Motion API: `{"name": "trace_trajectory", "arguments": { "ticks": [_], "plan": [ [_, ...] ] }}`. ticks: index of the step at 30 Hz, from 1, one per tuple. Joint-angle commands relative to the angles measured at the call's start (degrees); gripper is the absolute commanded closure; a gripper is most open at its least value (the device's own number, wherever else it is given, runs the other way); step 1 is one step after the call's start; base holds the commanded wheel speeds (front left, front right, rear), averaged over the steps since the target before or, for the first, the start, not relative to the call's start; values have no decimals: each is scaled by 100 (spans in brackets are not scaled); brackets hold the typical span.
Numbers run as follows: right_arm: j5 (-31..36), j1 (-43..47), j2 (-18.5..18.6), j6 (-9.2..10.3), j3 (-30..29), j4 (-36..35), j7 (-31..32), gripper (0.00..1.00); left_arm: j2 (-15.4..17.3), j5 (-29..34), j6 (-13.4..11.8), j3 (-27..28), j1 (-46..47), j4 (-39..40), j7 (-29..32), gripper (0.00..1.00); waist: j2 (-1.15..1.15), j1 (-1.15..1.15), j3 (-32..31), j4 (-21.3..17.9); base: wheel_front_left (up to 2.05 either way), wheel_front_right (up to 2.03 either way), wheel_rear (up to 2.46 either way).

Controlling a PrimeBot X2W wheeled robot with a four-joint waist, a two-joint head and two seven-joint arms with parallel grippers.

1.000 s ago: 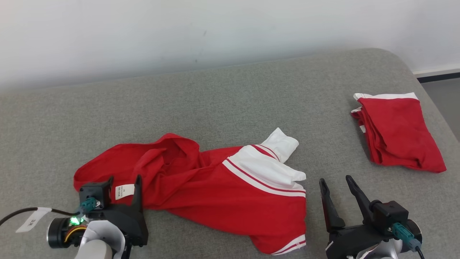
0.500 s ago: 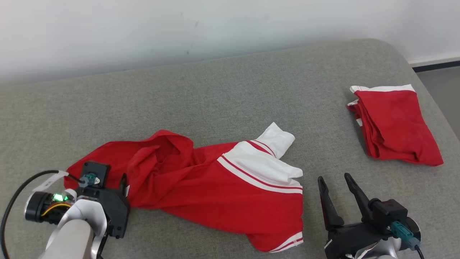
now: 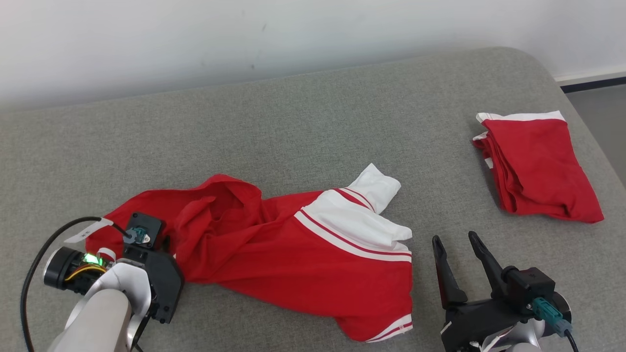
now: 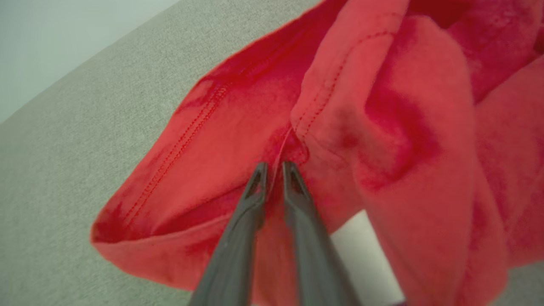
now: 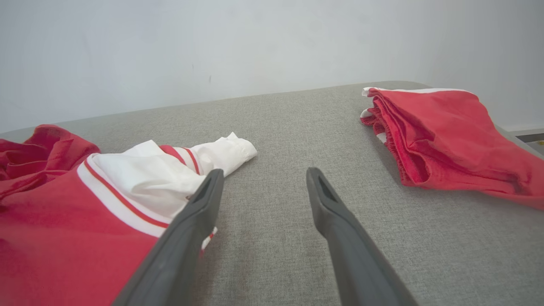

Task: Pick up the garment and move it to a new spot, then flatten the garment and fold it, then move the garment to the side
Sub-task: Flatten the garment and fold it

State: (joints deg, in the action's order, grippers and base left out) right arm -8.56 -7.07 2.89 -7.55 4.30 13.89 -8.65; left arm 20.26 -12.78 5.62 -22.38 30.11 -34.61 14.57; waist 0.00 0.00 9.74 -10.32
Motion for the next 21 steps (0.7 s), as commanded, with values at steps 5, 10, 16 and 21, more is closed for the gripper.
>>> {"name": "trace_trajectory", "arguments": {
  "ticks": [5, 10, 16, 21],
  "plan": [
    [-53, -67, -2, 14, 23, 41, -51, 0, 49, -45, -41, -15, 116, -69, -15, 100, 0, 0, -1, 34, 0, 0, 0],
    [-38, -48, -2, 14, -10, 48, -38, 0, 4, -198, -504, 332, 43, 126, -490, 100, 0, 0, -32, 88, 0, 0, 0],
    [15, 88, -4, 14, -103, 23, -25, 0, -32, -464, -1101, 818, -564, 749, -968, 100, 0, 0, -112, 261, 0, 0, 0],
    [59, 131, -3, 14, -160, -32, 15, 0, -110, -875, -1341, 1179, -1298, 1630, -1097, 100, 0, 0, -176, 454, 0, 0, 0]
  ]
}}
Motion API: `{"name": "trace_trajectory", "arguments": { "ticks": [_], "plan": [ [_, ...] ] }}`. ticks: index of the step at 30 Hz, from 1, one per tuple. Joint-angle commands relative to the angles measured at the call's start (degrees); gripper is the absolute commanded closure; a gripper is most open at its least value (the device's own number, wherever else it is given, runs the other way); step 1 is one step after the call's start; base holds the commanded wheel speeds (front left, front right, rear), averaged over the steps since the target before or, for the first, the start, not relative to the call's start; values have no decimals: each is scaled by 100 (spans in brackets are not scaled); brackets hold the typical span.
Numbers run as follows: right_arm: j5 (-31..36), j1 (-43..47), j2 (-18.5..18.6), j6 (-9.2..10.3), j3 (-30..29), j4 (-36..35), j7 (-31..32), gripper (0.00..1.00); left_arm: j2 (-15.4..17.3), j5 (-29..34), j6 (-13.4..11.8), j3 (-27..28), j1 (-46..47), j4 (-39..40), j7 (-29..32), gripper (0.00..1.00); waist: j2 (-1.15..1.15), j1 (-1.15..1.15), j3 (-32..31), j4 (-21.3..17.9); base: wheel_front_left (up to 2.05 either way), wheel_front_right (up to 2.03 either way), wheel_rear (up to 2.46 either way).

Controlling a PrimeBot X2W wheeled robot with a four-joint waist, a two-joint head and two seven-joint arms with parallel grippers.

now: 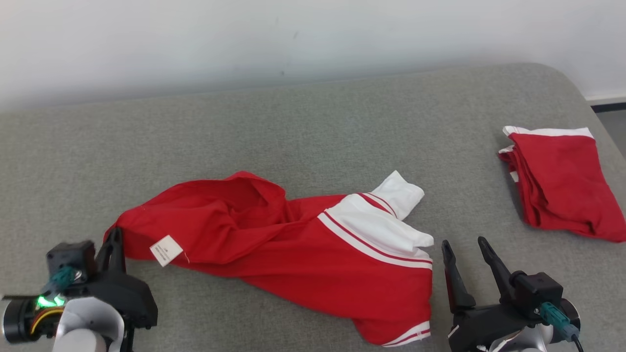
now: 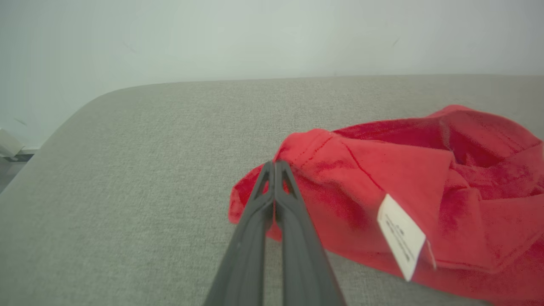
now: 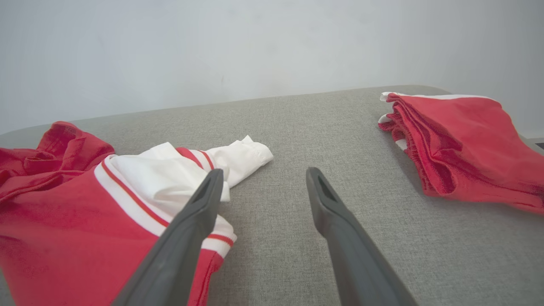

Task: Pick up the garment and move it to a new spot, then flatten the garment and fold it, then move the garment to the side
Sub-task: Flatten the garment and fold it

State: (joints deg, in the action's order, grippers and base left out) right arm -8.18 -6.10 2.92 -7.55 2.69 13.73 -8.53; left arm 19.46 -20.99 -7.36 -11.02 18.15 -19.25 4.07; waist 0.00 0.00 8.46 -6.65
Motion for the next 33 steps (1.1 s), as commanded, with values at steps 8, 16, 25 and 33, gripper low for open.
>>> {"name": "trace_trajectory", "arguments": {
  "ticks": [8, 16, 25, 33],
  "plan": [
    [76, 131, -4, 14, -73, -116, 87, 0, -253, -710, -296, 494, -1283, 1623, 45, 100, 0, 0, -160, 299, 0, 0, 0],
    [123, 150, -3, 14, -141, -195, 129, 0, -531, -836, -466, 425, -2241, 2032, -165, 100, 0, 0, -118, 426, 0, 0, 0],
    [142, 145, -4, 14, -98, -246, 191, 0, -585, -829, -609, 450, -2429, 1346, -283, 0, 0, 0, -161, 521, 0, 0, 0],
    [109, 144, -4, 14, -44, -207, 186, 0, -60, -608, -182, 172, -2009, 1553, 84, 0, 0, 0, -210, 533, 0, 0, 0]
  ]
}}
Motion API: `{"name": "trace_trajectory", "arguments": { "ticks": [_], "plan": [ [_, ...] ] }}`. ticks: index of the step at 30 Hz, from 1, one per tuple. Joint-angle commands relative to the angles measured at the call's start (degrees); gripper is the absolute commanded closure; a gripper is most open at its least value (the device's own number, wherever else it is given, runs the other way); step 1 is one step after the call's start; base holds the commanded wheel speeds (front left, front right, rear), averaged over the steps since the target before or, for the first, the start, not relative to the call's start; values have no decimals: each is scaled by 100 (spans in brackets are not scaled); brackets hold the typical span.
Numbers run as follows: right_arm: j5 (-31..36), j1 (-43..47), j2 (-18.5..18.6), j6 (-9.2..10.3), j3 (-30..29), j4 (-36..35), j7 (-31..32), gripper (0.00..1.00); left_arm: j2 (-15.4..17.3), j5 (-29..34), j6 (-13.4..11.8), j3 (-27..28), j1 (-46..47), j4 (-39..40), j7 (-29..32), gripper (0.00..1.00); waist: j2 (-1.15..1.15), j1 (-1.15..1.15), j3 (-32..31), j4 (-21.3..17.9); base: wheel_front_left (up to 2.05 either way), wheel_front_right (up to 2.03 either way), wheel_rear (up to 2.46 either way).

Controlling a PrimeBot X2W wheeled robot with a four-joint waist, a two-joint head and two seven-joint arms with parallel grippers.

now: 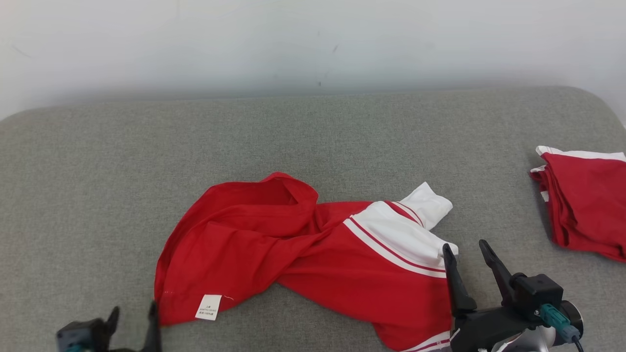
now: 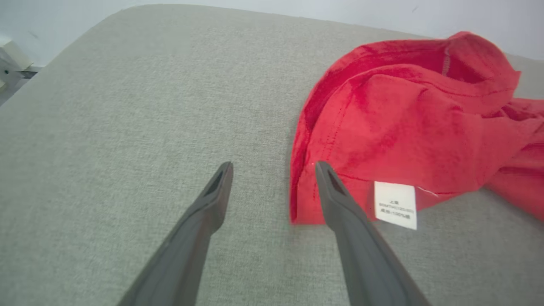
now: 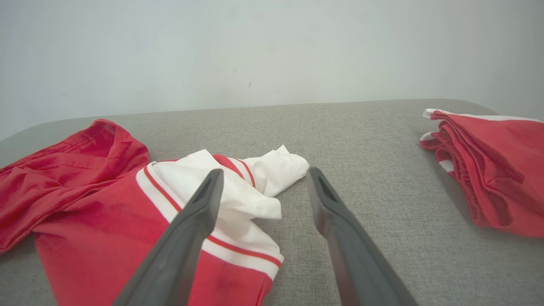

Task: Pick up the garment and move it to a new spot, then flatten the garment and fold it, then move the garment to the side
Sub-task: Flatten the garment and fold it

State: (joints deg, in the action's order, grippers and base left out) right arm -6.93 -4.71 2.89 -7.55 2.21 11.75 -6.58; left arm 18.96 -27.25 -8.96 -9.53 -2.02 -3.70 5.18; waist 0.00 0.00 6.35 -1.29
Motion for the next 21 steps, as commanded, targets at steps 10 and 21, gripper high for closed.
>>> {"name": "trace_trajectory", "arguments": {
  "ticks": [10, 21],
  "plan": [
    [-58, -80, -1, 14, 70, -26, -31, 0, 102, 214, 239, -464, 796, -781, 529, 0, 0, 0, 125, -239, 0, 0, 0],
    [-66, -122, -2, 14, 22, 12, -93, 0, 136, 152, 254, -515, 1033, -1172, 629, 53, 0, 0, 267, -335, 0, 0, 0]
  ]
}}
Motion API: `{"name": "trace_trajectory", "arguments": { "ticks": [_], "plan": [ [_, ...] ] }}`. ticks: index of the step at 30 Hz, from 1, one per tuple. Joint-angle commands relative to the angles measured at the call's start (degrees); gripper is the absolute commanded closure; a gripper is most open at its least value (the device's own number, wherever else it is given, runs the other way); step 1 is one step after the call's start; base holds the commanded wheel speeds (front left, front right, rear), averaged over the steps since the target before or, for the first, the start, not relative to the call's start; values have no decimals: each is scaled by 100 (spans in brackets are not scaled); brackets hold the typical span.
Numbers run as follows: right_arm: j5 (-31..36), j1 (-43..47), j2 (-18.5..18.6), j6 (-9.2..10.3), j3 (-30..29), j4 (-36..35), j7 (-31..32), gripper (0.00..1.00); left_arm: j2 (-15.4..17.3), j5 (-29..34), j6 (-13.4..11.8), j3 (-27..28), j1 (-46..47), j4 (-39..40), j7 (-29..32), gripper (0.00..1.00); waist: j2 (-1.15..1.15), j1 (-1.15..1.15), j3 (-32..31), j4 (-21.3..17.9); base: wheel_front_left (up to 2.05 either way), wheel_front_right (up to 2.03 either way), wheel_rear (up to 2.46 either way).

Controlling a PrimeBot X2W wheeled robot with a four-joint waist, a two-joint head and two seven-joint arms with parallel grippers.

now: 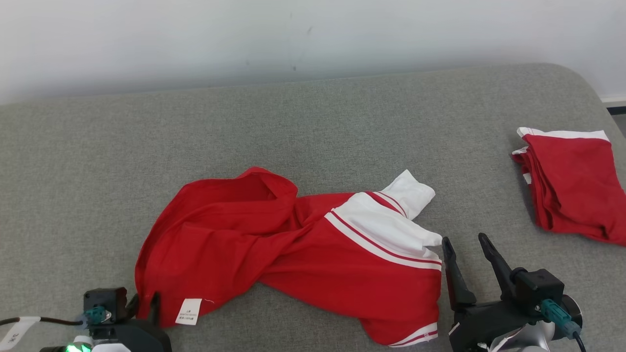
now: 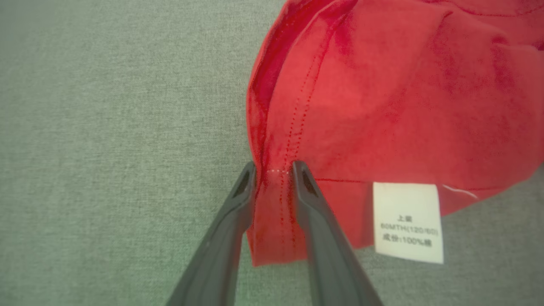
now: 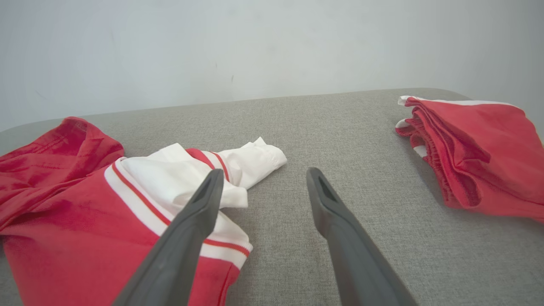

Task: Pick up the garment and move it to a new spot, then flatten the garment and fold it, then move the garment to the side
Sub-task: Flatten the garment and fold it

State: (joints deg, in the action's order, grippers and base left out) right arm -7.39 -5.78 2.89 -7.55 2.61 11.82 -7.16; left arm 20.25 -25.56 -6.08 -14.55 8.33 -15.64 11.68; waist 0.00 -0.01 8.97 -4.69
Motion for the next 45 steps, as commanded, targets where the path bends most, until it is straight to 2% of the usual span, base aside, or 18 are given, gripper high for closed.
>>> {"name": "trace_trajectory", "arguments": {
  "ticks": [1, 2, 3, 5, 7, 14, 19, 20, 23, 27, 30, 34, 39, 43, 45],
  "plan": [
    [-19, -16, -2, 14, -29, 13, -39, 0, 9, 22, -56, -18, -9, 66, -67, 33, 0, 1, 6, 12, 0, 0, 0],
    [-18, -18, -2, 14, -42, 20, -40, 0, 17, 64, -104, -14, -21, 116, -121, 10, 0, 1, 6, 21, 0, 0, 0],
    [-16, -19, -2, 14, -54, 26, -46, 0, 29, 123, -168, -3, -34, 172, -190, 0, 0, 1, 3, 32, 0, 0, 0],
    [-11, -21, -2, 14, -62, 35, -46, 0, 52, 240, -304, 15, -86, 333, -307, 0, 0, 1, -4, 56, 0, 0, 0],
    [-9, -19, -2, 14, -64, 33, -43, 0, 47, 276, -338, 0, -118, 436, -348, 0, 0, 1, -7, 69, 0, 0, 0],
    [-4, -22, -2, 14, -54, 37, -31, 0, -111, 116, -162, -306, -346, 1073, -67, 0, 0, 1, -9, 160, 0, 0, 0],
    [-14, -57, -2, 14, -14, 41, -19, 0, -79, 52, -278, -248, -290, 899, 96, 0, 0, 1, -13, 169, 0, 0, 0],
    [-15, -65, -2, 14, -1, 42, -16, 0, -68, 11, -276, -222, -254, 831, 101, 2, 0, 1, -13, 162, 0, 0, 0],
    [-29, -83, -1, 14, 26, 46, -12, 0, -67, -116, -233, -132, -184, 617, 113, 34, 0, 1, -17, 122, 0, 0, 0],
    [-39, -92, -2, 14, 26, 48, -21, 0, -47, -181, -187, -69, -44, 410, 50, 35, 0, 1, -4, 65, 0, 0, 0],
    [-32, -107, -2, 14, 21, 57, -24, 0, -12, -175, -188, -56, 41, 263, 53, 39, 0, 1, 14, 31, 0, 0, 0],
    [-36, -105, -2, 14, 30, 68, -37, 0, 17, -132, -253, -71, 143, 96, 144, 37, 0, 1, 36, -3, 0, 0, 0],
    [-46, -78, -2, 14, 27, 81, -53, 0, 31, -176, -273, -89, 119, 23, 196, 55, 0, 1, 34, -28, 0, 0, 0],
    [-38, -53, -2, 14, 2, 93, -61, 0, 38, -203, -267, -128, 54, 34, 242, 61, 0, 1, 19, -16, 0, 0, 0],
    [-35, -41, -2, 14, 10, 98, -59, 0, 38, -213, -265, -150, 12, 54, 267, 71, 0, 1, 0, -7, 0, 0, 0]
  ]
}}
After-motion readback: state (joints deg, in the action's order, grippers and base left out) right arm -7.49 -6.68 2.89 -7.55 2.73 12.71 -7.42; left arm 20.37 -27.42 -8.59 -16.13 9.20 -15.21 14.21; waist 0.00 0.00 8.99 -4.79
